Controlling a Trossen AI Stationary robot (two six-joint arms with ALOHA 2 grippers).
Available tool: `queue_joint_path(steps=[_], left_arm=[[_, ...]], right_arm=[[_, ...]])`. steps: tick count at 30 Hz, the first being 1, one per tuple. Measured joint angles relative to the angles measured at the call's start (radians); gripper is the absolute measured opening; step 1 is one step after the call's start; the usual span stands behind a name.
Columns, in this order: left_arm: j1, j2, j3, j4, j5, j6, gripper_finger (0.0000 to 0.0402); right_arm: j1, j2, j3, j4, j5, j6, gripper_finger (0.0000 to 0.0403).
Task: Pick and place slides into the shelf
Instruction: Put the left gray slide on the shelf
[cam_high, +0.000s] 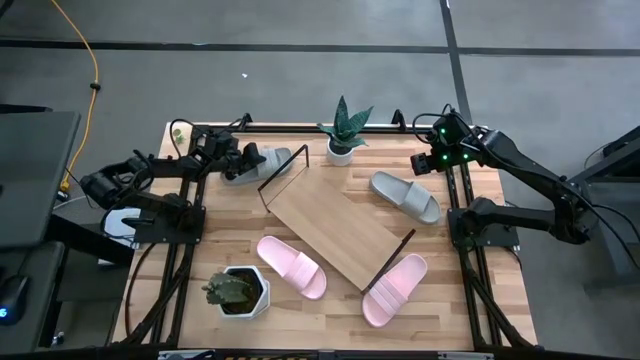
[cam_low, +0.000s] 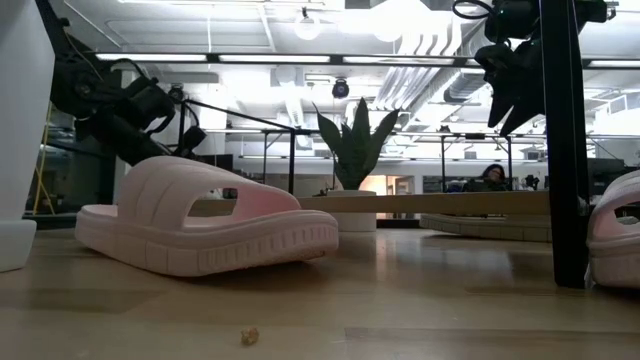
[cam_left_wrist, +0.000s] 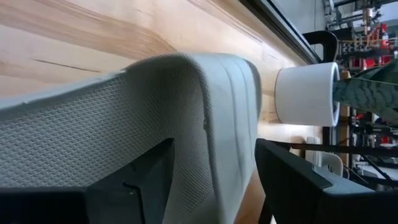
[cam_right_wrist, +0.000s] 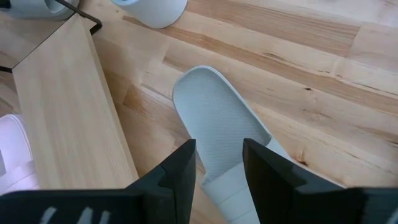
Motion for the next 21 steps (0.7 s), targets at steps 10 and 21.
queue_joint_path(steps=[10, 21], left_arm=[[0.0, 0.0, 0.0, 0.008, 0.019, 0.0, 0.0121], [0.0, 0.0, 0.0, 0.021, 0.041, -0.01, 0.001]], right_arm=[[0.0, 0.0, 0.0, 0.003, 0.0, 0.0, 0.0124], [0.0, 0.0, 0.0, 0.003, 0.0, -0.002, 0.0124]])
